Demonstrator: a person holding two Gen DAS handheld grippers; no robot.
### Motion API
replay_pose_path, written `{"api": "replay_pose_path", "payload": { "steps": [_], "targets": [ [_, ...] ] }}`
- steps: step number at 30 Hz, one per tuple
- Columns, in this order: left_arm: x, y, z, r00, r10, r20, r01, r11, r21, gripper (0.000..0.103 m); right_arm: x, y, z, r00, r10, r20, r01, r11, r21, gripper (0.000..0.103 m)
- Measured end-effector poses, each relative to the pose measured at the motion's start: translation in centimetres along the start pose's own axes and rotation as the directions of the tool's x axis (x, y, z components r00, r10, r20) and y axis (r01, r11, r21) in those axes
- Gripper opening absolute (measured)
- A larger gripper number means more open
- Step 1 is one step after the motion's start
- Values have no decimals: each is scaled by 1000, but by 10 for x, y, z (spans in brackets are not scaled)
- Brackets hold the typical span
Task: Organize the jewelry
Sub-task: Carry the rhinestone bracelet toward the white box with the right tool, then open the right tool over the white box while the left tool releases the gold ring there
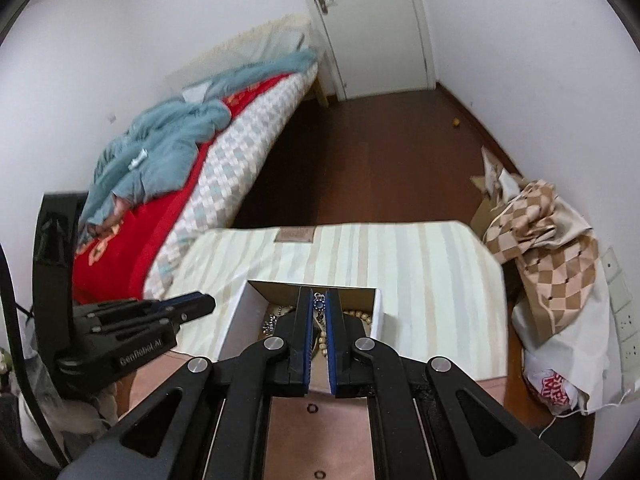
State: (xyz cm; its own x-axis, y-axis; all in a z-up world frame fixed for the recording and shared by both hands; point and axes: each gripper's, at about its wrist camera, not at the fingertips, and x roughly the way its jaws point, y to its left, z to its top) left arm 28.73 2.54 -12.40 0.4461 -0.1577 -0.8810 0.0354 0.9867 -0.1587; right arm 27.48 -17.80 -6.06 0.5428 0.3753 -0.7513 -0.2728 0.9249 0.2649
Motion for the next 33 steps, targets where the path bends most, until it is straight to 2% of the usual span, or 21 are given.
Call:
{"api": "replay_pose_path", "payload": {
  "steps": [3, 9, 16, 19, 20, 21, 22, 23, 24, 26, 28, 29, 30, 33],
  "targets": [
    [26, 8, 6, 998, 34, -53, -34, 999, 12, 6, 38, 2, 2, 998, -10, -68, 9, 1000, -11, 6],
    [62, 17, 11, 990, 23, -141, -22, 1000, 11, 6, 89, -1, -3, 986, -35, -161, 33, 999, -21, 6],
    [66, 22, 26, 989, 65, -129, -67, 998, -6, 11, 116, -10, -5, 972, -27, -235, 27, 1000, -1, 7],
    [58, 23, 32, 991, 96, -97, -97, 995, -10, 23, 118, -12, -6, 965, -30, -260, 32, 999, 4, 11],
    [56, 23, 34, 990, 110, -87, -111, 994, -8, 38, 117, -12, -6, 966, -52, -254, 53, 999, -6, 23],
    [53, 24, 35, 990, 113, -79, -114, 993, -10, 56, 115, -10, -5, 967, -58, -246, 57, 998, -12, 39],
    [47, 24, 34, 992, 116, -54, -117, 993, -13, 64, 111, -10, -6, 970, -59, -237, 57, 998, -12, 47],
    [45, 25, 35, 992, 122, -41, -123, 992, -14, 73, 108, -9, -6, 971, -66, -231, 64, 998, -13, 60],
    [39, 25, 33, 990, 142, -18, -142, 990, -13, 77, 105, -8, -7, 971, -77, -228, 75, 997, -17, 63],
    [33, 25, 29, 985, 170, 2, -170, 985, -12, 80, 99, -8, -9, 970, -99, -221, 97, 995, -23, 64],
    [28, 26, 22, 982, 186, 16, -185, 982, -18, 88, 94, -7, -12, 964, -148, -222, 144, 989, -36, 71],
    [26, 26, 18, 980, 196, 19, -195, 981, -19, 100, 93, -7, -14, 961, -164, -223, 159, 986, -40, 85],
    [25, 26, 13, 978, 207, 24, -206, 978, -20, 103, 91, -7, -16, 957, -187, -223, 181, 982, -48, 95],
    [21, 23, -3, 971, 235, 36, -234, 972, -16, 103, 88, -7, -27, 940, -257, -223, 245, 966, -79, 97]
  ]
}}
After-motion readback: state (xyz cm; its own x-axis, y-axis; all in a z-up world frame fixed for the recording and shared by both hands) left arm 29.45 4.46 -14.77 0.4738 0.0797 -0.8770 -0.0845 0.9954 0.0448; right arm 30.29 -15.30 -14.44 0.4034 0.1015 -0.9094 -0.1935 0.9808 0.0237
